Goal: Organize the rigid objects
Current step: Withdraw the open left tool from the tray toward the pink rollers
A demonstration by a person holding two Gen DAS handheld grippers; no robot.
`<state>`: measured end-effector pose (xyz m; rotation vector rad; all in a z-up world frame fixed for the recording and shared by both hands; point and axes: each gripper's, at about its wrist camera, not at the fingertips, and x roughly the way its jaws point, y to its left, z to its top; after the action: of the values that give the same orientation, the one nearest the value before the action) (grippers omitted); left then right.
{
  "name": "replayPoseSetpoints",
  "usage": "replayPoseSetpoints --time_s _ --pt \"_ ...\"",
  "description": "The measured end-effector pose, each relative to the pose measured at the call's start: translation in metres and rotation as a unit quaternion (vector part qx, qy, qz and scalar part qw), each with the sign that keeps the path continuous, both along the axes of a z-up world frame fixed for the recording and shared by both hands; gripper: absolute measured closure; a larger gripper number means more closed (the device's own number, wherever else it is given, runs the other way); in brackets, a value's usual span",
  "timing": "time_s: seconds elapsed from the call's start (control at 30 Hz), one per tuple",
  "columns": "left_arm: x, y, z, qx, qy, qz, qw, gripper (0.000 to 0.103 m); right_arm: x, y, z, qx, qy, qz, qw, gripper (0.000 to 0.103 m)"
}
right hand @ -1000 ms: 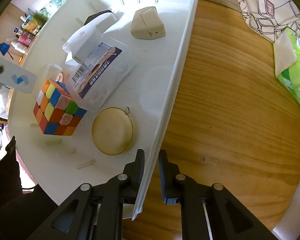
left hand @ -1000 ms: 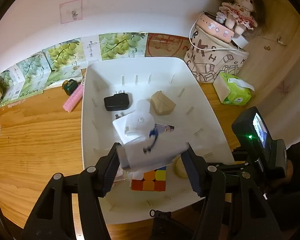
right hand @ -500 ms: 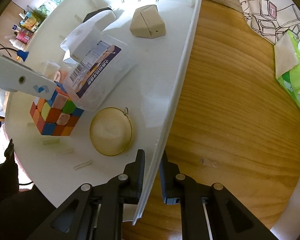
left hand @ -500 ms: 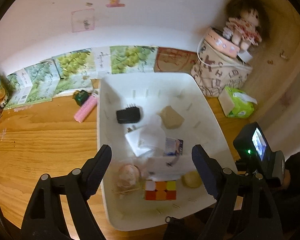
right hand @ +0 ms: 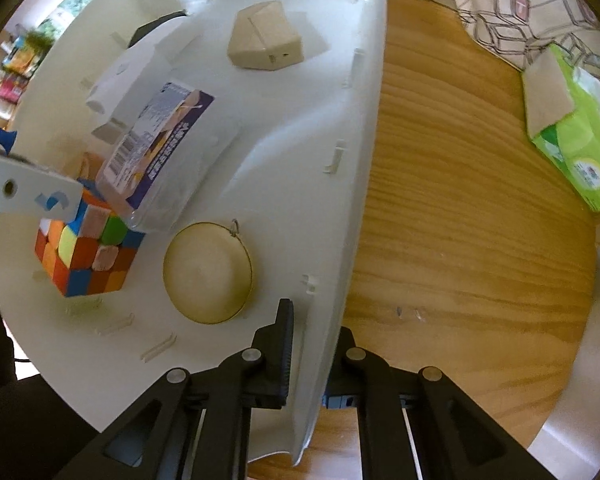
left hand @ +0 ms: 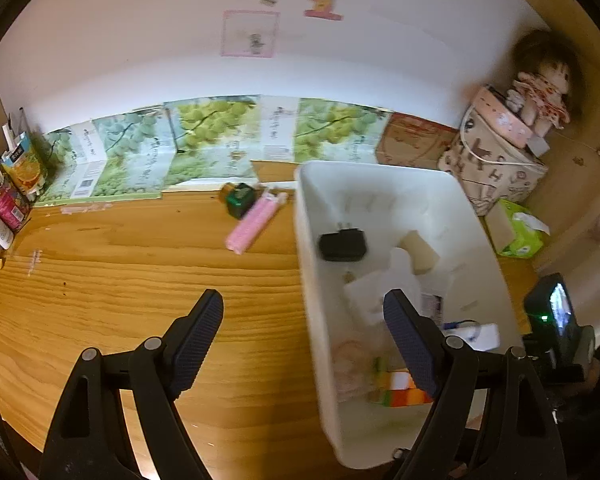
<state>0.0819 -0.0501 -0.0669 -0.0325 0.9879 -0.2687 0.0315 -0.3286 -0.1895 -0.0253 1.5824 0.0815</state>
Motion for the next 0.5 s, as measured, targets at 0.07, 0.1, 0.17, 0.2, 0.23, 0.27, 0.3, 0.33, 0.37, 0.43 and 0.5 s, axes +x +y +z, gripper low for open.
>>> replayPoseSetpoints --time_s 0.07,0.1,0.17,0.2,0.23,0.27,0.3,0.33,0.37,0.43,0.5 --pt "0.005 0.008 -0.002 0.001 0.002 0.001 1.0000 0.018 0.001 0.000 0.000 -0.007 0.001 -0.012 1.000 0.093" --pt "0.008 0.013 -0.003 0.002 0.002 0.001 1.0000 0.018 0.002 0.000 0.000 -0.011 0.002 -0.019 1.000 0.093" --pt "0.013 0.021 -0.005 0.004 0.004 0.000 1.0000 0.018 0.002 0.000 0.001 -0.017 0.003 -0.033 0.999 0.093" --pt "0.017 0.025 -0.006 0.007 0.005 0.000 1.0000 0.018 0.003 0.000 0.001 -0.019 0.004 -0.038 0.999 0.093" --pt "0.021 0.029 -0.008 0.011 0.006 -0.001 0.9999 0.018 0.003 -0.001 0.001 -0.022 0.005 -0.045 0.999 0.093" --pt "0.024 0.032 -0.009 0.013 0.007 -0.002 0.9999 0.018 0.003 0.000 0.001 -0.025 0.006 -0.052 0.998 0.093" --pt "0.028 0.036 -0.012 0.015 0.009 -0.004 0.9999 0.018 0.003 0.000 0.000 -0.028 0.007 -0.057 0.998 0.093" --pt "0.031 0.039 -0.013 0.016 0.010 -0.004 0.9998 0.018 0.003 0.001 0.000 -0.032 0.008 -0.065 0.997 0.093" --pt "0.034 0.041 -0.014 0.020 0.012 -0.005 0.9997 0.018 0.001 0.000 -0.001 -0.034 0.009 -0.069 0.997 0.093" --pt "0.041 0.045 -0.017 0.026 0.014 -0.009 0.9995 0.018 -0.002 -0.001 -0.002 -0.039 0.011 -0.079 0.996 0.093" --pt "0.047 0.049 -0.020 0.028 0.018 -0.013 0.9994 0.018 -0.004 -0.001 -0.002 -0.044 0.013 -0.089 0.995 0.093"
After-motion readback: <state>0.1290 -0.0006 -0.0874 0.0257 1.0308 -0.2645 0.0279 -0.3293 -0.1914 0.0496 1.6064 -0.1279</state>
